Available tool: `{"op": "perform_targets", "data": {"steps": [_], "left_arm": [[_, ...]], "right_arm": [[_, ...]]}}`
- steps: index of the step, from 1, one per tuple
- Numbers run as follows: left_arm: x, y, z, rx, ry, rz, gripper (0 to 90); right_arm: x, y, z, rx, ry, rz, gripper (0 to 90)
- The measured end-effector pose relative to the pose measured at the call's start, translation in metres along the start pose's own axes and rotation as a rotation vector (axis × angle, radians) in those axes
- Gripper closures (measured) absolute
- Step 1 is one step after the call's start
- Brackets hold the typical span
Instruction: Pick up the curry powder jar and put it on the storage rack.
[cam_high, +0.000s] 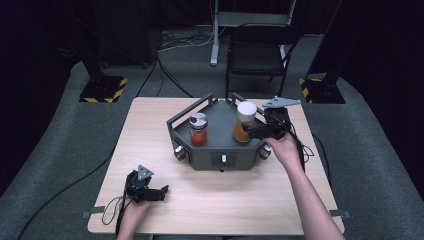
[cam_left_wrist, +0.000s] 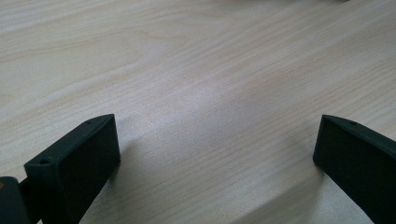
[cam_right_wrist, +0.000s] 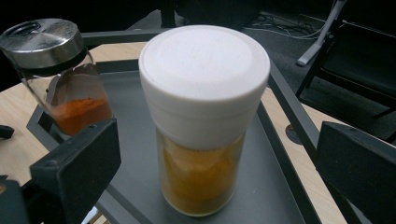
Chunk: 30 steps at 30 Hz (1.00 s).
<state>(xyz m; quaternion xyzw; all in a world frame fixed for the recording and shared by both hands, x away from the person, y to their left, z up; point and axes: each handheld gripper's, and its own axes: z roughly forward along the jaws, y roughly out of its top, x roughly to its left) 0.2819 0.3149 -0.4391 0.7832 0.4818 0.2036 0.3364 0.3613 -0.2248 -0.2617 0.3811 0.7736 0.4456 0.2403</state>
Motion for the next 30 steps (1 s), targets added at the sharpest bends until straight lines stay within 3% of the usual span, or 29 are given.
{"op": "perform_targets", "data": {"steps": [16,30], "left_arm": [[0.0,0.0,0.0,0.0,0.0,0.001,0.1],[0.0,0.0,0.0,0.001,0.001,0.0,0.1]], "right_arm": [[-0.02,-0.04,-0.022,-0.008,-0.004,0.047,0.0],[-0.031,-0.081,-0.035,-0.008,-0.037,0.069,0.0]]}}
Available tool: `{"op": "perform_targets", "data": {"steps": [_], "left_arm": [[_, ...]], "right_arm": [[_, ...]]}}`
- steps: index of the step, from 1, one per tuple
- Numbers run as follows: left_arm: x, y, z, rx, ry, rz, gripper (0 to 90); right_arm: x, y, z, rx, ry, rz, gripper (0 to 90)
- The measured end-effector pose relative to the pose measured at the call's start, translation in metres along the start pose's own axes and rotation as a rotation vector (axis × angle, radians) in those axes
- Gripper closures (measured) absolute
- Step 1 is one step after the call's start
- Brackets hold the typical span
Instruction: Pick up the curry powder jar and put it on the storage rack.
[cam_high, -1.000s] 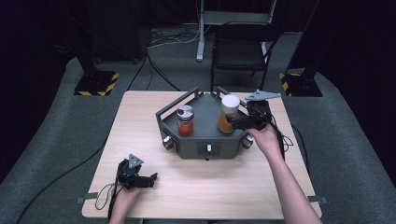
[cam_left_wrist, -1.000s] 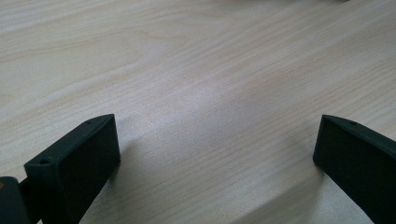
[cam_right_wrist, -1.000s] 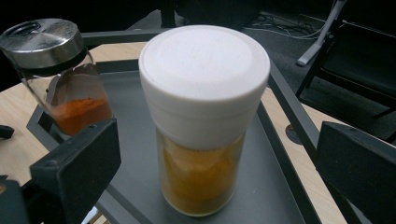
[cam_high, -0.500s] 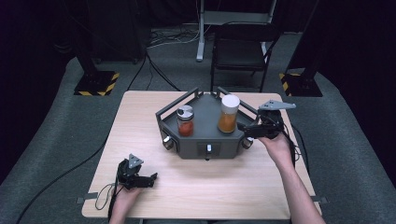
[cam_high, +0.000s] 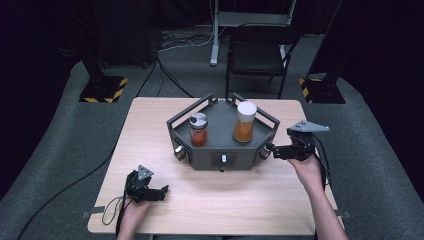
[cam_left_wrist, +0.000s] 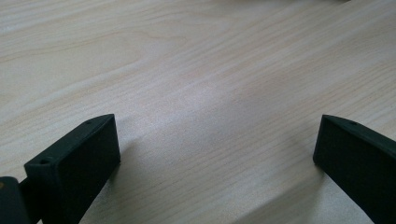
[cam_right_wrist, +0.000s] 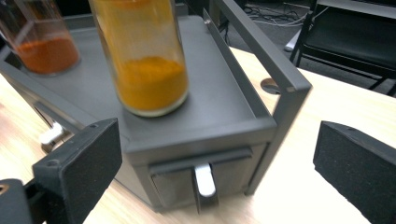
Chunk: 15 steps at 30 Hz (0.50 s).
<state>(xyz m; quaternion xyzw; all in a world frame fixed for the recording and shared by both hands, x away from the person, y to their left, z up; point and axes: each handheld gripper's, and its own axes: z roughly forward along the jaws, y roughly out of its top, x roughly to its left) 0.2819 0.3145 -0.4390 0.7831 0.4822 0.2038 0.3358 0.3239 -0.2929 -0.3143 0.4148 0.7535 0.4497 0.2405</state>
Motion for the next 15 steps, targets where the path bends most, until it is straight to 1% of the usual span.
{"op": "perform_targets", "data": {"steps": [3,7,8,10,15], "left_arm": [[0.0,0.0,0.0,0.0,0.001,-0.001,0.1],[0.0,0.0,0.0,0.0,0.001,-0.001,0.1],[0.0,0.0,0.0,-0.001,0.001,-0.002,0.1],[0.0,0.0,0.0,-0.001,0.001,-0.002,0.0],[-0.001,0.0,0.0,-0.001,0.001,-0.002,0.0]], "right_arm": [[0.001,-0.009,-0.003,-0.004,-0.014,-0.014,0.0],[0.0,-0.022,-0.006,-0.005,-0.02,-0.006,0.1],[0.0,-0.022,-0.006,-0.005,-0.02,-0.006,0.1],[0.001,-0.029,-0.007,-0.003,-0.035,-0.006,0.1],[0.001,-0.047,-0.008,-0.001,-0.05,0.009,0.0]]}}
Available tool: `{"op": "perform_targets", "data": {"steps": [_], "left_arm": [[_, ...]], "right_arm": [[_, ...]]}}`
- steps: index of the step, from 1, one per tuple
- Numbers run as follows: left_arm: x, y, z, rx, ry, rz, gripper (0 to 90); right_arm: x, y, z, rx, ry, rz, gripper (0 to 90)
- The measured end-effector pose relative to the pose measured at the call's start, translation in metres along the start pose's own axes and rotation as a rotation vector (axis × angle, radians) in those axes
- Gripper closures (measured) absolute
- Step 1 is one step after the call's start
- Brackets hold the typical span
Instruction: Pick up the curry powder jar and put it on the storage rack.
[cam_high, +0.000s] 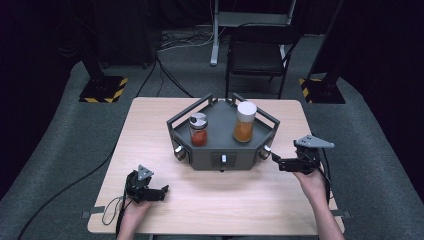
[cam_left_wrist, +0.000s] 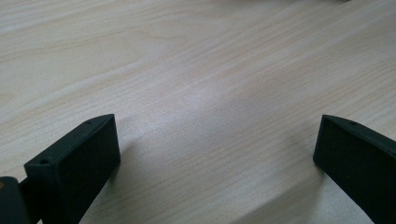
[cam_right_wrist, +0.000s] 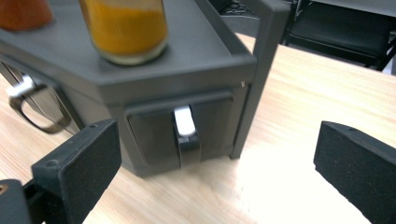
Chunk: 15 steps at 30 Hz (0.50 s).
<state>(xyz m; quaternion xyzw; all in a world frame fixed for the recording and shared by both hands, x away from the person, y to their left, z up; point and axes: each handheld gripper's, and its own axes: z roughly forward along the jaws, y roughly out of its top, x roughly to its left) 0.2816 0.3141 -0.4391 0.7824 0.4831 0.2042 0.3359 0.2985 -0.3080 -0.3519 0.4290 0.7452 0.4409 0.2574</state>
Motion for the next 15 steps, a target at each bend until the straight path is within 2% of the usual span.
{"op": "perform_targets", "data": {"steps": [15], "left_arm": [[0.0,0.0,0.0,0.0,0.0,0.0,0.0]], "right_arm": [[-0.008,-0.038,-0.002,0.036,-0.023,0.036,0.0]]}}
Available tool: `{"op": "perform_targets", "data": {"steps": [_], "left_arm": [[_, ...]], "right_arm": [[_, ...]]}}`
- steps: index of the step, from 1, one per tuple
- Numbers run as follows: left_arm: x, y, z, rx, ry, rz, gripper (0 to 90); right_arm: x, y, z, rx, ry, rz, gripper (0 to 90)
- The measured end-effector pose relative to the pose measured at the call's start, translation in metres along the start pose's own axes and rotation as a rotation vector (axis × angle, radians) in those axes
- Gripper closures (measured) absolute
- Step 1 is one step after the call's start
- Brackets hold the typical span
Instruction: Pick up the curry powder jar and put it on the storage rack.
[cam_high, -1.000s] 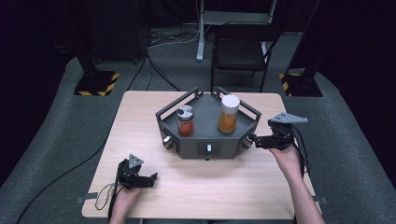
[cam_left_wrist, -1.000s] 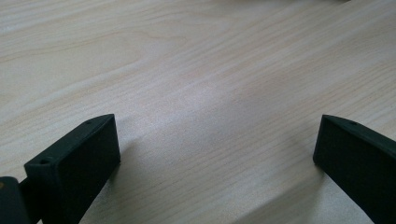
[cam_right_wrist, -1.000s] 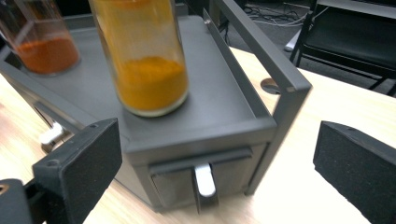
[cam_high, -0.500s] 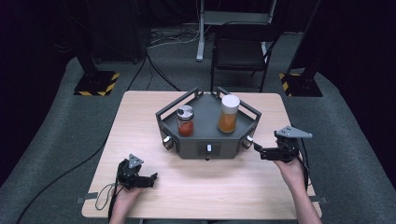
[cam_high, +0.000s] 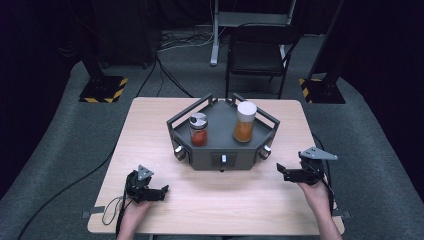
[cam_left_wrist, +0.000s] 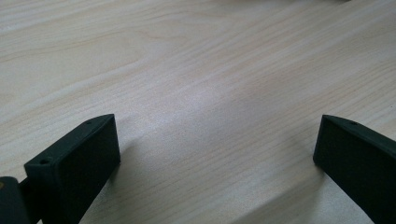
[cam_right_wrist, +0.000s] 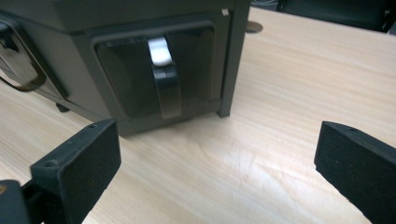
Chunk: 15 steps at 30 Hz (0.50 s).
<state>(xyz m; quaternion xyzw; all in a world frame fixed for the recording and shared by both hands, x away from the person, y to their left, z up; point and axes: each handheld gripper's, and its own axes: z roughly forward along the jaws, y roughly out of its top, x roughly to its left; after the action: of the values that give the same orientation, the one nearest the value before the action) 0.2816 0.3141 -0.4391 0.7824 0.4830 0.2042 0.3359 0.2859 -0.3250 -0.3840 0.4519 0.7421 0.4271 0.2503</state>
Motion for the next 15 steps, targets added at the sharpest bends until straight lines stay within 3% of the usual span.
{"op": "perform_targets", "data": {"steps": [15], "left_arm": [[0.0,0.0,0.0,0.0,0.0,0.0,0.0]], "right_arm": [[0.001,-0.034,0.008,0.04,-0.013,0.035,0.0]]}}
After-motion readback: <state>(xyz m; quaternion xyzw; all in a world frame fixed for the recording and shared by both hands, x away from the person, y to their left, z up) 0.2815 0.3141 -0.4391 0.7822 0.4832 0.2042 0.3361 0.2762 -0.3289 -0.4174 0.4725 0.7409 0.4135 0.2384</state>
